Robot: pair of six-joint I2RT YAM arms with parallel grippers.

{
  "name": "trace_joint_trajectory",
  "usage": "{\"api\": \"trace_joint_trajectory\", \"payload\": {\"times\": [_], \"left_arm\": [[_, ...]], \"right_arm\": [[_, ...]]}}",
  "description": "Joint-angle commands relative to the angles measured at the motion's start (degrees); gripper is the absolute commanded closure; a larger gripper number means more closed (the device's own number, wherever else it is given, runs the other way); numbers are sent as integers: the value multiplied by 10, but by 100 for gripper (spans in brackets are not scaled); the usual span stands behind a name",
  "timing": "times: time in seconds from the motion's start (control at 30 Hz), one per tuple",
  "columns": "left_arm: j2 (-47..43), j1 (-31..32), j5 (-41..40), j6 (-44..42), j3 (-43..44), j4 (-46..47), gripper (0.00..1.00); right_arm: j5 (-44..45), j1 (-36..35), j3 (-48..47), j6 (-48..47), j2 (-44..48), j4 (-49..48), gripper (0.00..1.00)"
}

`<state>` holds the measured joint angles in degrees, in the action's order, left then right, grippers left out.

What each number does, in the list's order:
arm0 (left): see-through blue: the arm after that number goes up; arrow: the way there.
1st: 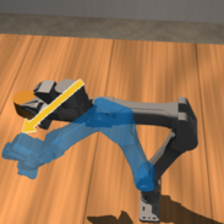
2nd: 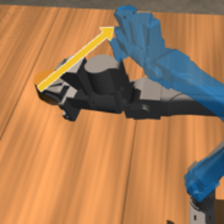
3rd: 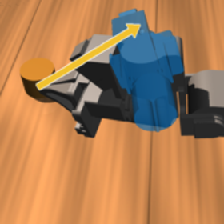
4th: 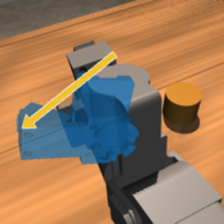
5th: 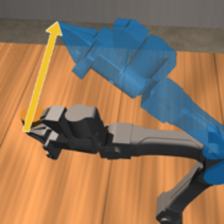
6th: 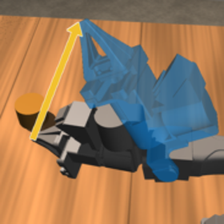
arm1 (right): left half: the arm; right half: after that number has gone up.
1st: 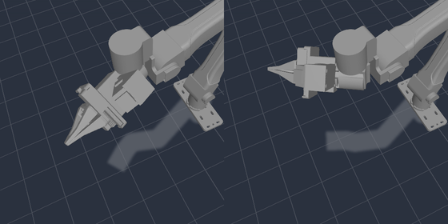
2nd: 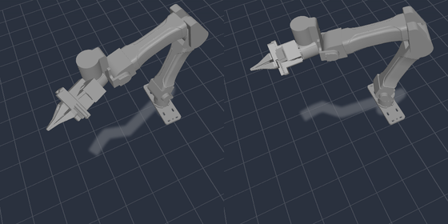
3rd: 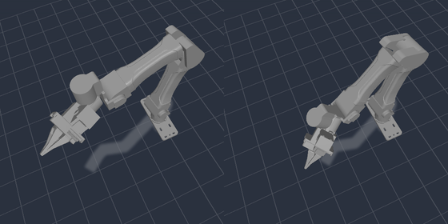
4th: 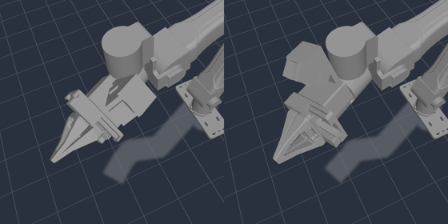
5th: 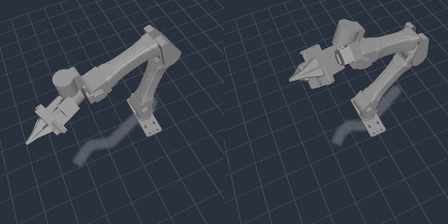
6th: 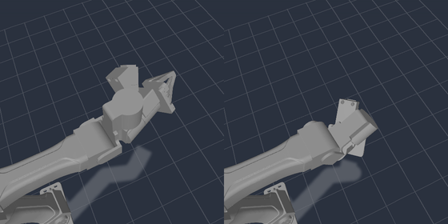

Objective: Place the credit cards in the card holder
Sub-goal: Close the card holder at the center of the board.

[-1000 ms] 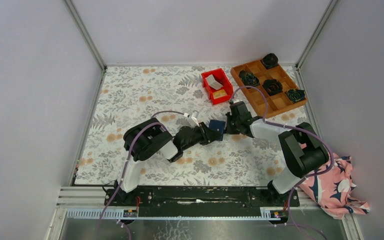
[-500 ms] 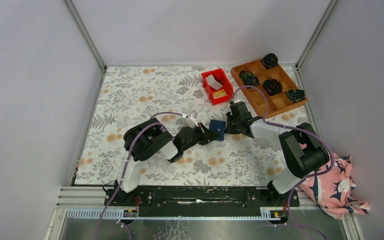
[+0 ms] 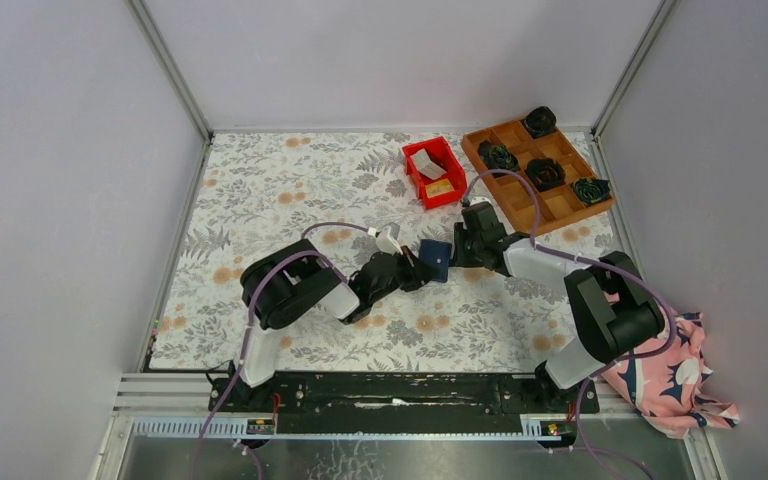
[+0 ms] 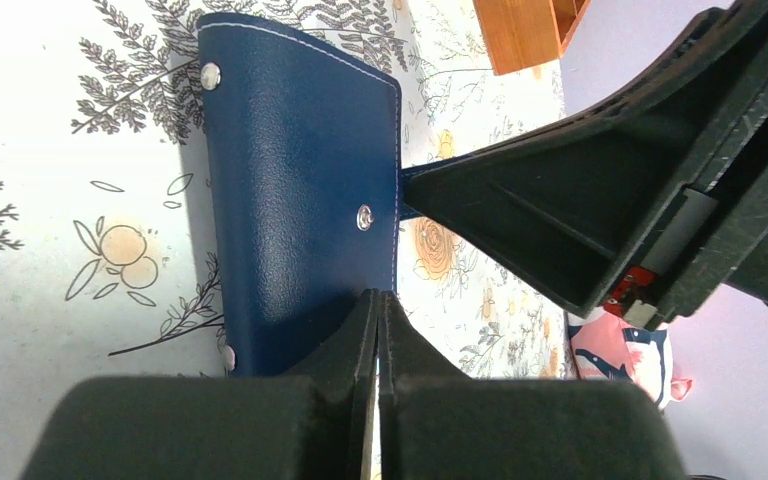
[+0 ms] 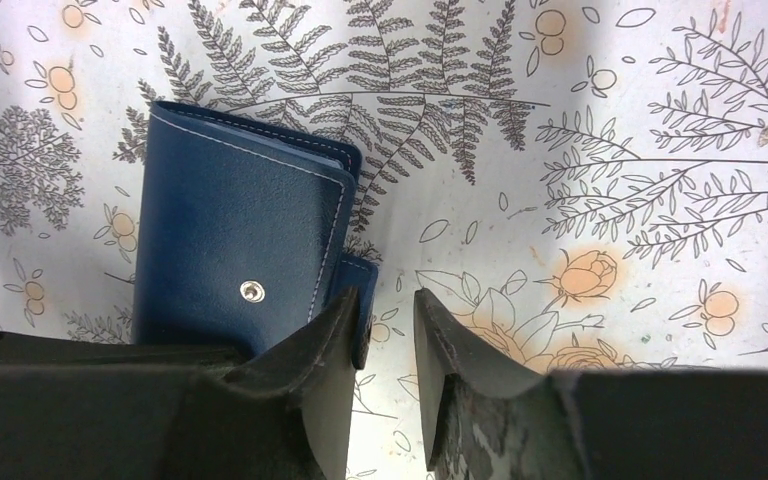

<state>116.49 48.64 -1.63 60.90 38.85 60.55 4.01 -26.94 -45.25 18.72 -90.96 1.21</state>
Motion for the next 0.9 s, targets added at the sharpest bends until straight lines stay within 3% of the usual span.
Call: {"api": "trace_joint_trajectory", "payload": {"times": [0.0,0.27,0.57,0.87], "left_arm": [[-13,6,-35,-28,14,-51,100],[-11,10,-42,-32,25,-74,100],[-10,11,-46,-35,32,-87,100],[-7,12,-52,-34,33,-96,100]], "right_arm": [[18,-5,-25,-12,34,7,66],[18,-5,-34,-15,46,15,69],[17,-5,-38,-16,52,22,78],[14,-6,-35,-14,67,24,78]]}}
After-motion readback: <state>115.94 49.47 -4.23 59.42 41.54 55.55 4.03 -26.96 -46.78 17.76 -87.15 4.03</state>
